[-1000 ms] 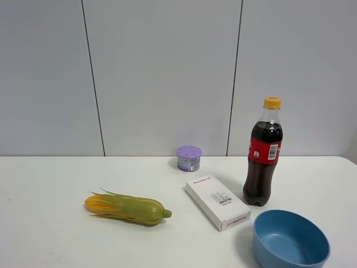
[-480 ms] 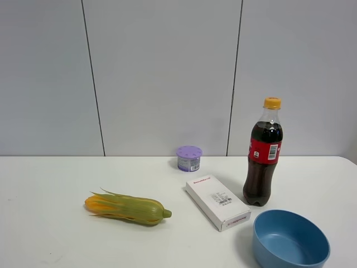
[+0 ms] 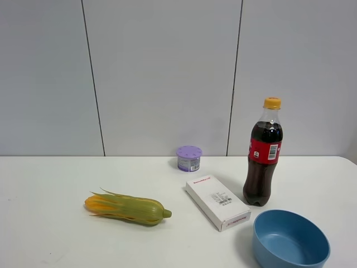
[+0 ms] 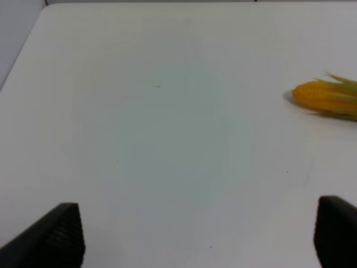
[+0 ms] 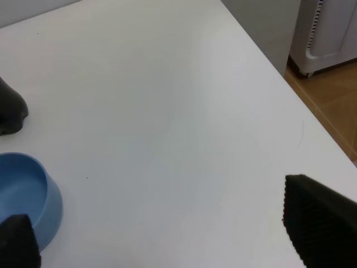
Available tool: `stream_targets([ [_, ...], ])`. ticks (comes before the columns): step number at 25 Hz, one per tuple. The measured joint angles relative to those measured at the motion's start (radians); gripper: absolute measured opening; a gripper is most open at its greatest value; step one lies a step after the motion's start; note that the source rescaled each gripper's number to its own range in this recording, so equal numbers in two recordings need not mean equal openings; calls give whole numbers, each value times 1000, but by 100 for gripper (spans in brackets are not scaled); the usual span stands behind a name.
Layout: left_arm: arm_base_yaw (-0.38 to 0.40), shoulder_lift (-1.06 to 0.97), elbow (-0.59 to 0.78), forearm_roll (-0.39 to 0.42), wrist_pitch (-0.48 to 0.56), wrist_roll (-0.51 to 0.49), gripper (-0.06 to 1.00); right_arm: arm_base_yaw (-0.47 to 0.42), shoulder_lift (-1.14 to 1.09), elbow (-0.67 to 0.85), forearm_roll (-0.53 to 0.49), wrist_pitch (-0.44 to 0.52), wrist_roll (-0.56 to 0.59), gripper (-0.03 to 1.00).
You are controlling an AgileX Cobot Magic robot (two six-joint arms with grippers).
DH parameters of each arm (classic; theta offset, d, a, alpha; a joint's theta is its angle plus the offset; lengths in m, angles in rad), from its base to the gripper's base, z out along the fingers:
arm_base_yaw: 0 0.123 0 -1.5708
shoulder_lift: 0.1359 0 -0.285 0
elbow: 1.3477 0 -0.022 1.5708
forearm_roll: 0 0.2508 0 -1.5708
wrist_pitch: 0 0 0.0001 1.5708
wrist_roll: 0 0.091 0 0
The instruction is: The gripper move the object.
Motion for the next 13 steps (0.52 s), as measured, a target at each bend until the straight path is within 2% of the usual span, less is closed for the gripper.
stream_targets([
  [13,0,0,0,0,0,1,100,0,0,0,0,0,0,86],
])
